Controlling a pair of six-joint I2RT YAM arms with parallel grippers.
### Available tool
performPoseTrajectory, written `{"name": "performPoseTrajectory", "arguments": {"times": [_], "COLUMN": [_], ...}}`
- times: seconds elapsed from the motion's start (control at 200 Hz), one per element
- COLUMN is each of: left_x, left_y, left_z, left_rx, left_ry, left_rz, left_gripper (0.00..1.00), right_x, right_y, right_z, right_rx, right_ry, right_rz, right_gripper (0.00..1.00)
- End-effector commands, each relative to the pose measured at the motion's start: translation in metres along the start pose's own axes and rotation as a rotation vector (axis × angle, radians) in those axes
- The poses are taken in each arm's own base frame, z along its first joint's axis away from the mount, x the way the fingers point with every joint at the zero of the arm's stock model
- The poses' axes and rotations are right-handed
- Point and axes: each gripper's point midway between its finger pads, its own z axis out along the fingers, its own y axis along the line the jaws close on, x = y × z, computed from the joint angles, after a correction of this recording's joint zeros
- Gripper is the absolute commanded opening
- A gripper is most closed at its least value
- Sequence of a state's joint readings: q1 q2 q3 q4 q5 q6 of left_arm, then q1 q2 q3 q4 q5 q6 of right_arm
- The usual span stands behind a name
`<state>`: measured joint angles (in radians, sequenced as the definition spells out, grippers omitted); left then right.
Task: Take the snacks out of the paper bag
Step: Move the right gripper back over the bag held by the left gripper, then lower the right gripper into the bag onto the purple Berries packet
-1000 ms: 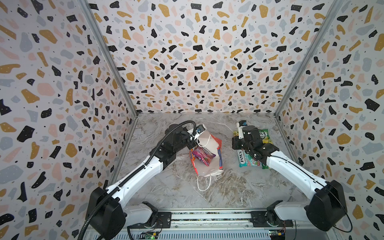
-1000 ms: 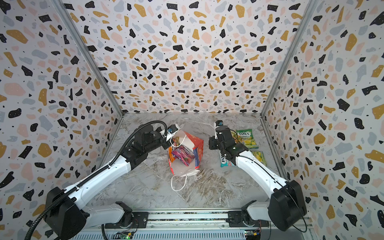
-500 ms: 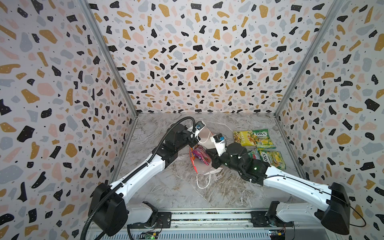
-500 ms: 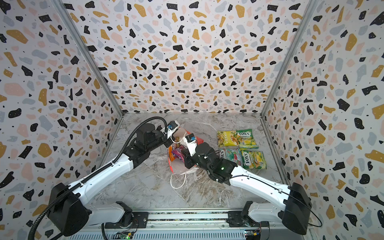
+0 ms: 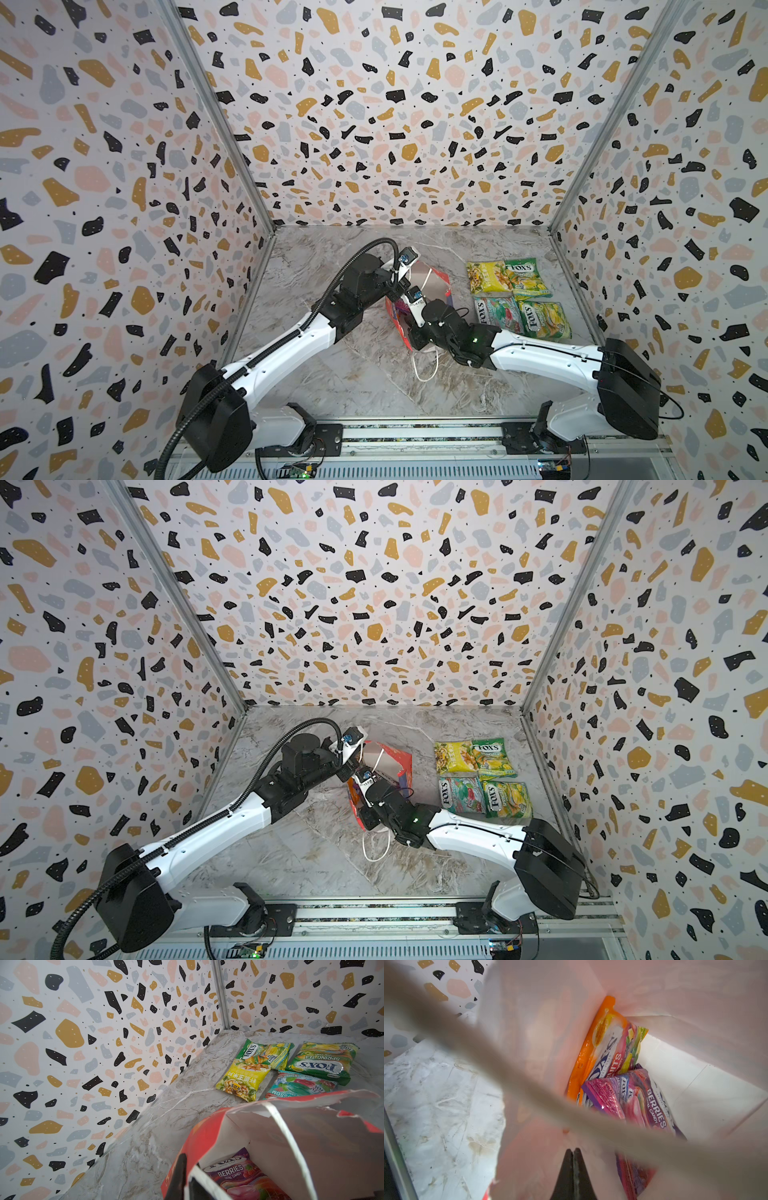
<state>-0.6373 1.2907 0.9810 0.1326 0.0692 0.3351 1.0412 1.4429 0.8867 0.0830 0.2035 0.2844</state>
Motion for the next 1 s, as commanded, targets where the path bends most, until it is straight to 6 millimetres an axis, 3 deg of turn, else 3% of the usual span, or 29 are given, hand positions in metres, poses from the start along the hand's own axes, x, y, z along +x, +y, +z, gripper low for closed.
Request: {"name": "performPoseTrajectory", "arguments": {"times": [0.0, 0.185, 0.33, 0.491, 0.786, 0.996], "left_x": [-0.023, -0.021, -0.020, -0.023, -0.025, -0.025], "left_y": [0.015, 0.016, 0.017, 0.018, 0.016, 0.016], "left_z": [-0.010, -0.007, -0.004, -0.006, -0.009, -0.010], "left_rx": [-0.079, -0.090, -0.087, -0.093, -0.078, -0.077], "left_ry": [-0.086, -0.080, -0.060, -0.065, -0.077, -0.075], "left_rz": [-0.010, -0.005, -0.004, -0.003, 0.000, 0.003], "left_gripper": [0.00, 0.00, 0.00, 0.00, 0.00, 0.00], "right_x": [-0.038, -0.069, -0.055, -0.031, -0.015, -0.010], "right_y": [-0.005, 0.006, 0.028, 0.039, 0.009, -0.010], "right_z": [-0.026, -0.071, -0.081, -0.071, -0.023, -0.012], "right_rx": [0.022, -0.076, -0.191, -0.214, -0.082, -0.055], "right_ry": [-0.140, -0.305, -0.348, -0.318, -0.160, -0.123], "right_rz": [-0.009, -0.059, -0.183, -0.331, -0.360, -0.319], "right_gripper": [0.00, 0.00, 0.00, 0.00, 0.00, 0.00]}}
